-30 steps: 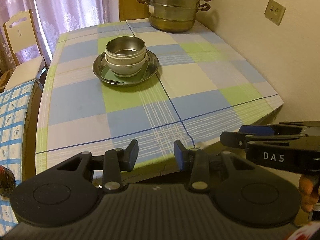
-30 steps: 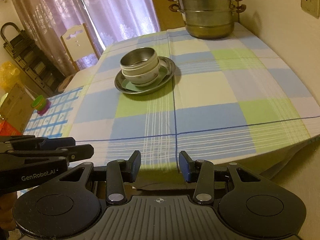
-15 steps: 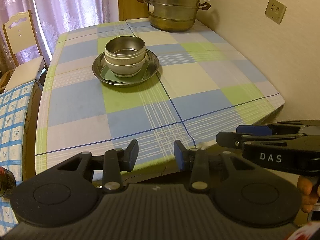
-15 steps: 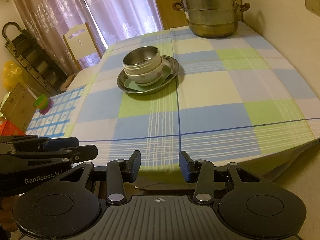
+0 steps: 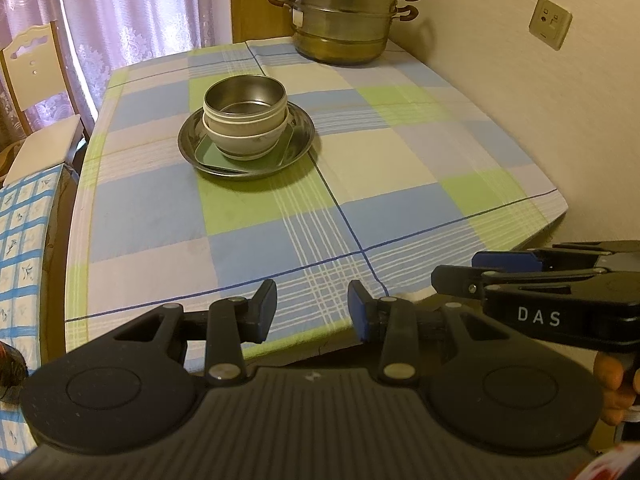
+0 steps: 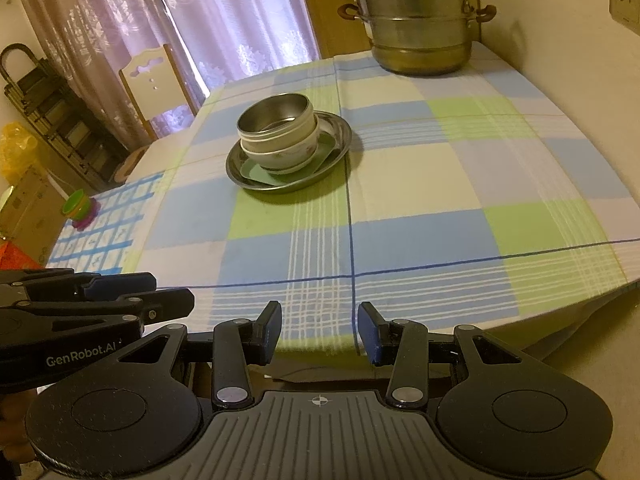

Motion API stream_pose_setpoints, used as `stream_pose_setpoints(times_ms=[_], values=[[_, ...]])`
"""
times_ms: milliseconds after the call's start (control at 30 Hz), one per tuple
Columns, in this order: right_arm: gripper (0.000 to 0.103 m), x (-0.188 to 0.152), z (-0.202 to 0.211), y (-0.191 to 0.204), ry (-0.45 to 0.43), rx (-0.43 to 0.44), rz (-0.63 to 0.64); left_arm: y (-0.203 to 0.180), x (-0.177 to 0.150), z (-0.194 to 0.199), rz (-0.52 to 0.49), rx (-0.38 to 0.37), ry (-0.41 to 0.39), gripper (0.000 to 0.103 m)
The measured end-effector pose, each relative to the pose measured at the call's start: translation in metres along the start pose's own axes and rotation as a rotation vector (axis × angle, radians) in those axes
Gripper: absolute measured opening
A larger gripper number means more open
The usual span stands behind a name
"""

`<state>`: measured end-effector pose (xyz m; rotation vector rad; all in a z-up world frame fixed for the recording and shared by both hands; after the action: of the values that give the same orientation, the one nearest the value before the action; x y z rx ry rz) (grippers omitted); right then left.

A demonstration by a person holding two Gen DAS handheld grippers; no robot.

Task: Organize plates and bowls

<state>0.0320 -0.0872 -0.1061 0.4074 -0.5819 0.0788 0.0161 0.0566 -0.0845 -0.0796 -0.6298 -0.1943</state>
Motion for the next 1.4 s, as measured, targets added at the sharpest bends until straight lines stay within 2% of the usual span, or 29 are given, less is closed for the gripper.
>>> stream_pose_setpoints(times_ms=[1400], values=[[0.043, 0.008, -0.012, 0.006, 0.026, 0.0, 0.017, 0.013, 0.007, -0.007, 0.022, 0.004, 0.01, 0.036]])
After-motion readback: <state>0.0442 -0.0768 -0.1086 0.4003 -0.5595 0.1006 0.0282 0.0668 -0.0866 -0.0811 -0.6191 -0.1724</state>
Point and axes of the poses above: each gripper's, at about its wrist camera, not at the fingertips, and z roughly against the way its jaws point, y to its left, x to its top, the point moved 10 cm from there along -z, roughly the way its jaws point, and after that the axes turned 5 degrees about -z, right-handed, at the moved point
